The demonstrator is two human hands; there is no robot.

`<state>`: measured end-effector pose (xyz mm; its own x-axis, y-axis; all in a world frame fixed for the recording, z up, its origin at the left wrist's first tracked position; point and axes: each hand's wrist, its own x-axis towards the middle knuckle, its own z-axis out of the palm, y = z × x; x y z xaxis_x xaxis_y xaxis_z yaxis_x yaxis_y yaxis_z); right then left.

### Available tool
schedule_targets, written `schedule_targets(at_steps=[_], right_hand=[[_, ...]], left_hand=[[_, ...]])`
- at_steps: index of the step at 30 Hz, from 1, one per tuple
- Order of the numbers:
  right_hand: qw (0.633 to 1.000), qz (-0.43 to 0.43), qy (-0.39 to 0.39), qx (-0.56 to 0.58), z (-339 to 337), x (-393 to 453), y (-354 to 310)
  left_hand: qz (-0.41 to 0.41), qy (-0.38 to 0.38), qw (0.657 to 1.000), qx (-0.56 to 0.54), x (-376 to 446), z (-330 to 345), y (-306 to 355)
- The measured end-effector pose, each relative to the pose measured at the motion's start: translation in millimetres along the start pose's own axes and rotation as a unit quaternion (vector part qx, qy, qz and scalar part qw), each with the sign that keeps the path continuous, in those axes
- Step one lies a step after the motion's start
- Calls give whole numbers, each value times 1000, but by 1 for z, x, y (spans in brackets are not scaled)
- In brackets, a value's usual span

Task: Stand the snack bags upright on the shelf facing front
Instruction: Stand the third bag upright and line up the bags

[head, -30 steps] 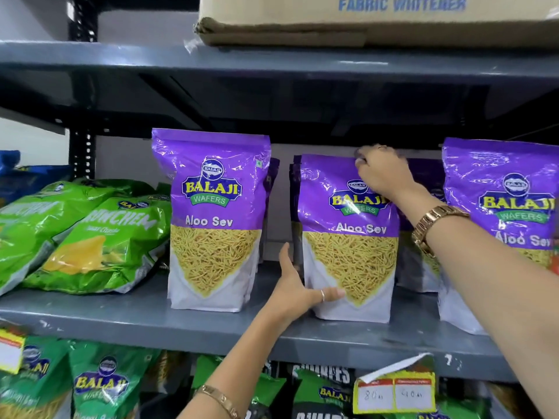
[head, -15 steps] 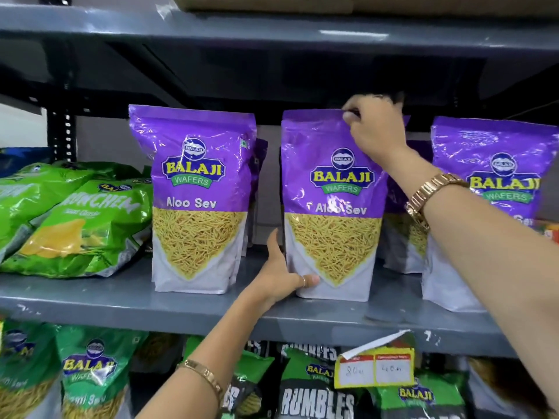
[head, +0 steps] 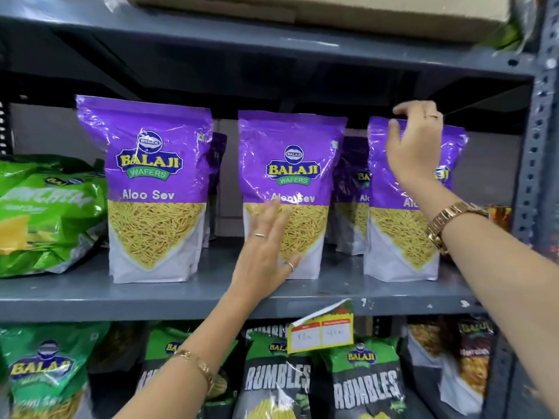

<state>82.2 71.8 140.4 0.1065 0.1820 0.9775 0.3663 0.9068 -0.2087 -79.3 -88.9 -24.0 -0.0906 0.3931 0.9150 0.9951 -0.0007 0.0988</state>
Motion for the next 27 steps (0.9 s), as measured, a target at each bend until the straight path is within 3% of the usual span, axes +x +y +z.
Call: schedule_targets(at_steps=[2,5,8,11,14,18,27], right_hand=[[999,41,12,-8,-10,-13,19],[993,120,14,-3,-20,-36,49],[979,200,-36,1,-23,-65,77],[963,245,-103,34,-24,-94,97],[954,256,-141,71,-26,-117,105],[956,232,-157,89,-28,-131,108],[954,213,-198,77,-17,-137,116]], left_hand=[[29,-57,998,-16,1,14,15],[-7,-135,987,-86,8,40,36],[-20,-183,974,-130,19,71,54],[-98,-256,949,-157,27,95,65],[-149,-325,918,-173,33,112,67],[-188,-355,903,-155,41,124,66],[-200,-363,901,-129,47,136,66]])
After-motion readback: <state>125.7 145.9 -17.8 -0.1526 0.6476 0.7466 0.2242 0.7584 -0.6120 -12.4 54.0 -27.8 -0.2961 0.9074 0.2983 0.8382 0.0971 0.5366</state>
